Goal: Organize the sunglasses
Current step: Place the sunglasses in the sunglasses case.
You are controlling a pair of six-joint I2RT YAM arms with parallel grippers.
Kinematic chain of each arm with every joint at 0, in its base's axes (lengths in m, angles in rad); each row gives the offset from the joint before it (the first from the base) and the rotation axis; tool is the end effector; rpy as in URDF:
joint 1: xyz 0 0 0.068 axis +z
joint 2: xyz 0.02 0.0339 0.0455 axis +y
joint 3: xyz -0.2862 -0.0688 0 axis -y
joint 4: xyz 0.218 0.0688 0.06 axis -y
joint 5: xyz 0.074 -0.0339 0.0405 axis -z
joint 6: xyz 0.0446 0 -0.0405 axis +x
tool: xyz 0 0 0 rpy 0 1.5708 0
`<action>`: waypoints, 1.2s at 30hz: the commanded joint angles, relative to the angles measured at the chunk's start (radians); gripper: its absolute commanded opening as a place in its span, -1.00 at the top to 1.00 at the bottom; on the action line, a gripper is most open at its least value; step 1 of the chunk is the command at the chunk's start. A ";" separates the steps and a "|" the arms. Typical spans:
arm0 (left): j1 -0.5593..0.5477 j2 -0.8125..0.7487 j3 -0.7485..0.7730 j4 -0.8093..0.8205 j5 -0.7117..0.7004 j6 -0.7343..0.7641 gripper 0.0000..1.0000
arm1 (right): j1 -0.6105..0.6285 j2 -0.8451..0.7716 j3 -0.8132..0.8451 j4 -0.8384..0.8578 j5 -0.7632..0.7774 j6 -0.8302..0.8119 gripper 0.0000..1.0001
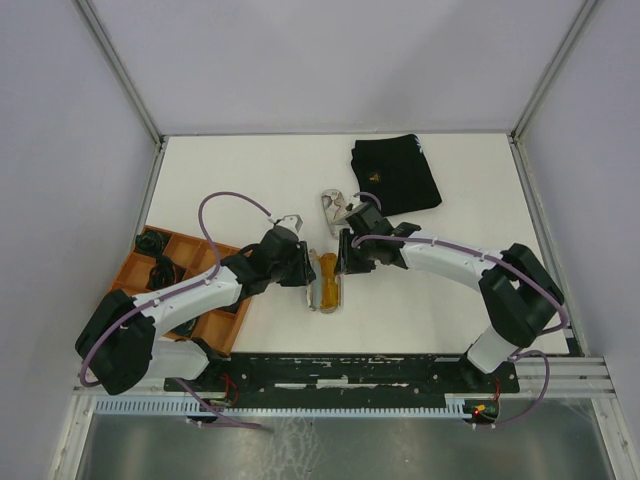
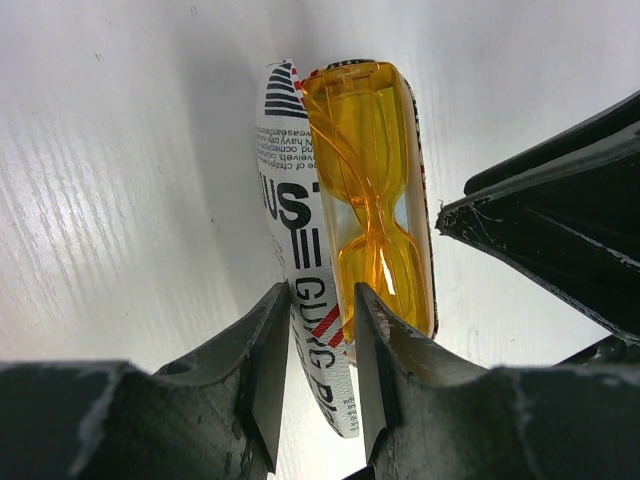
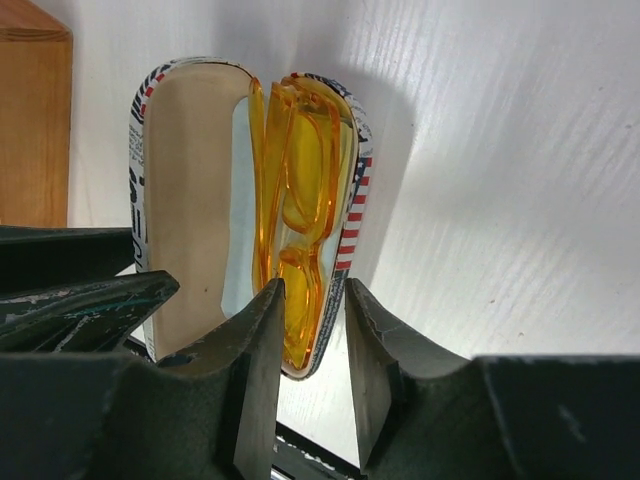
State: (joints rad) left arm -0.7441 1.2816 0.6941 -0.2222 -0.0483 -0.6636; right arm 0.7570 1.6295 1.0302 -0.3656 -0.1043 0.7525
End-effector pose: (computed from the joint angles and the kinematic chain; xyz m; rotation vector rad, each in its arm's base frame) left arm 0.1742 -0.1575 0.2311 0.0754 2.4658 -0.5932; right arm 0.2280 0.2218 0.2285 -0.0499 2.6890 0.6781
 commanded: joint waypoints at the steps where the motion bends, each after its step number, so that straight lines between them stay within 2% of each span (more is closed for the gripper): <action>1: -0.006 -0.026 0.016 0.032 0.015 -0.027 0.23 | 0.001 0.020 0.004 0.061 -0.025 -0.009 0.23; 20: -0.006 -0.024 0.019 0.032 0.016 -0.028 0.23 | 0.001 0.080 0.005 0.078 -0.028 -0.006 0.36; 36: -0.006 -0.024 0.022 0.031 0.016 -0.027 0.22 | 0.001 0.113 0.005 0.094 -0.042 -0.006 0.40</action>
State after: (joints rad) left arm -0.7441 1.2816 0.6941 -0.2222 -0.0452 -0.6636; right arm 0.7570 1.7367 1.0302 -0.3077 -0.1345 0.7532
